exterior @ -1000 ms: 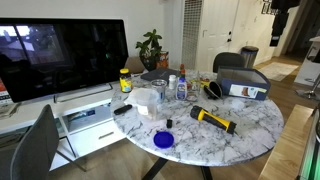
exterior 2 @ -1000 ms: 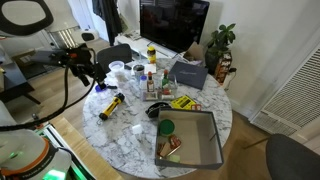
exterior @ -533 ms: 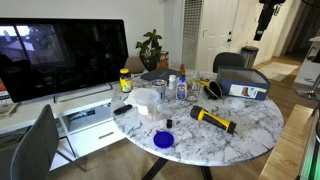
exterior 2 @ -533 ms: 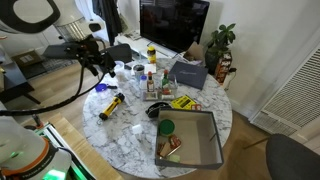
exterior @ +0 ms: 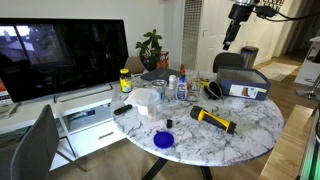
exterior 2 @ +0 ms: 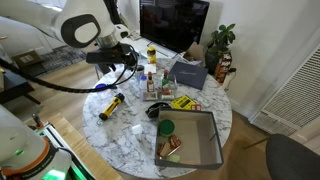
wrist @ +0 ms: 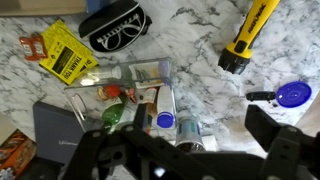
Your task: Pick up the white packet with a green top from the clear container and put it on the table right side up
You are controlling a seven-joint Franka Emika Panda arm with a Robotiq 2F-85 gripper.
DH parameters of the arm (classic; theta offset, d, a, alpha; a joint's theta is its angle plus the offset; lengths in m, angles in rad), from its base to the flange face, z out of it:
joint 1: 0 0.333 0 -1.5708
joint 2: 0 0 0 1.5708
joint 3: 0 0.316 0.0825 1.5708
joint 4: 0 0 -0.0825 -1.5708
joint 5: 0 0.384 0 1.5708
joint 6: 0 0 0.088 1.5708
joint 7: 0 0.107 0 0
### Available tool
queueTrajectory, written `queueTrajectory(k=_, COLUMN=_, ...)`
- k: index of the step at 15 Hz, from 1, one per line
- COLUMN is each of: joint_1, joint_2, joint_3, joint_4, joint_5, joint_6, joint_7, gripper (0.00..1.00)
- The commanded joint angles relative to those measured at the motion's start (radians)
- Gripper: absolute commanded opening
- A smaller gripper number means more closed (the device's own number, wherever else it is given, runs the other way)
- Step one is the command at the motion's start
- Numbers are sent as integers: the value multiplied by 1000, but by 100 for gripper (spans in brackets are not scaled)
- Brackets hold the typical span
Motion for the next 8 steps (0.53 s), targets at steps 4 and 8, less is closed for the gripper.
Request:
queueTrajectory(k=4, joint_1=19, joint_2=335, joint_3=-26, joint_4=250, joint_5=153, joint_6=-3, joint_7=-306, gripper=100)
queueTrajectory(k=8, joint_1=-41, joint_2=479, joint_3=16, joint_4=347, joint_5=211, joint_6=20, joint_7=-446, gripper=100)
